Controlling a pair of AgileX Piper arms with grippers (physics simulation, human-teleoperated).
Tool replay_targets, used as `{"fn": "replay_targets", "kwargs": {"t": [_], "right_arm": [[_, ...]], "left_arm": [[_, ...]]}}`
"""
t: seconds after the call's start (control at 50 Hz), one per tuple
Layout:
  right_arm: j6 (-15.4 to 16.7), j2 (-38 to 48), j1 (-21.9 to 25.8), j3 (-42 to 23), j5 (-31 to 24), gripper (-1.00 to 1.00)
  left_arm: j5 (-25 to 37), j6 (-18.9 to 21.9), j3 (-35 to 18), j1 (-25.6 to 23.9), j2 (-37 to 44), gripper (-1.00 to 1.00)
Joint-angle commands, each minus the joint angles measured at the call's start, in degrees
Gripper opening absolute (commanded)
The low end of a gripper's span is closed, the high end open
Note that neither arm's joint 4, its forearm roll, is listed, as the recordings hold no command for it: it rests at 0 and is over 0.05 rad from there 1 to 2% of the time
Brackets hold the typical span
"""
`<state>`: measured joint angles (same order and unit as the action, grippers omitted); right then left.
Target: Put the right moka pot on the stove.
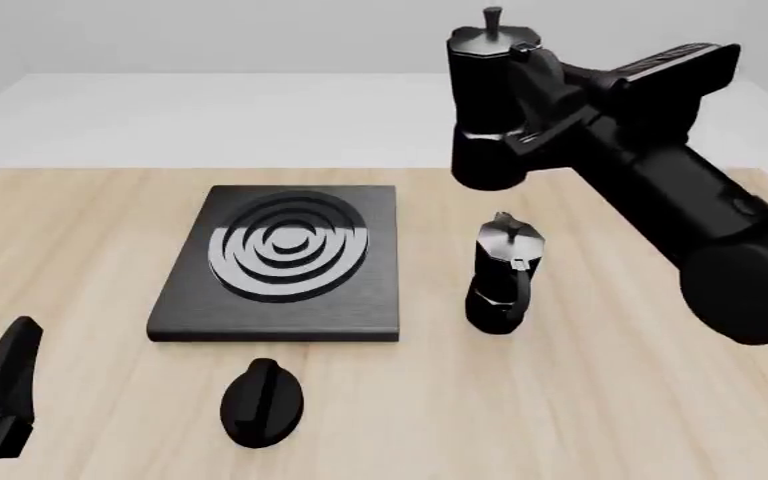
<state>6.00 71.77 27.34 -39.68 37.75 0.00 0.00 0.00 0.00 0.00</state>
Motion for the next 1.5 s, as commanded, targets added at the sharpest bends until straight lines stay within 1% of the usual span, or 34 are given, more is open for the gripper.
{"fn": "replay_targets", "kwargs": {"t": [0.02,0.06,0.08,0.1,0.26,0.32,0.52,0.74,1.04,1.06,1.1,1.12,1.16,1.3,1.5], "right_arm": [[-0.9,4.6,3.0,-1.4,9.5,-1.0],[-1.2,5.1,3.7,-1.4,10.8,-1.0],[-0.9,5.6,3.8,-1.8,11.0,-1.0],[-0.9,8.1,5.1,-3.1,12.8,-1.0],[-1.2,13.2,7.0,-5.3,16.3,-1.0],[-1.8,15.8,7.8,-6.9,17.4,-1.0],[-2.7,22.3,8.8,-12.4,18.3,-1.0],[-3.7,28.0,8.8,-15.9,20.2,-1.0],[-3.7,34.0,9.3,-19.5,22.3,-1.0],[-4.2,34.6,9.2,-20.0,22.3,-1.0],[-4.0,35.6,9.3,-20.6,22.4,-1.0],[-4.6,36.4,9.4,-21.1,22.4,-1.0],[-4.3,36.9,9.7,-21.6,22.4,-1.0],[-5.5,39.2,10.2,-23.7,22.4,-1.0],[-5.4,41.9,11.3,-26.3,21.8,-1.0]], "left_arm": [[0.0,0.0,0.0,0.0,0.0,1.0],[0.0,0.0,0.0,0.0,0.0,1.0],[0.0,0.0,0.0,0.0,0.0,1.0],[0.0,0.0,0.0,0.0,0.0,1.0],[0.0,0.0,0.0,0.0,0.0,1.0],[0.0,0.0,0.0,0.0,0.0,1.0],[0.0,0.0,0.0,0.0,0.0,1.0],[0.0,0.0,0.0,0.0,0.0,1.0],[0.0,0.0,0.0,0.0,0.0,1.0],[0.0,0.0,0.0,0.0,0.0,1.0],[0.0,0.0,0.0,0.0,0.0,1.0],[0.0,0.0,0.0,0.0,0.0,1.0],[0.0,0.0,0.0,0.0,0.0,1.0],[0.0,0.0,0.0,0.0,0.0,1.0],[0.0,0.0,0.0,0.0,0.0,1.0]]}}
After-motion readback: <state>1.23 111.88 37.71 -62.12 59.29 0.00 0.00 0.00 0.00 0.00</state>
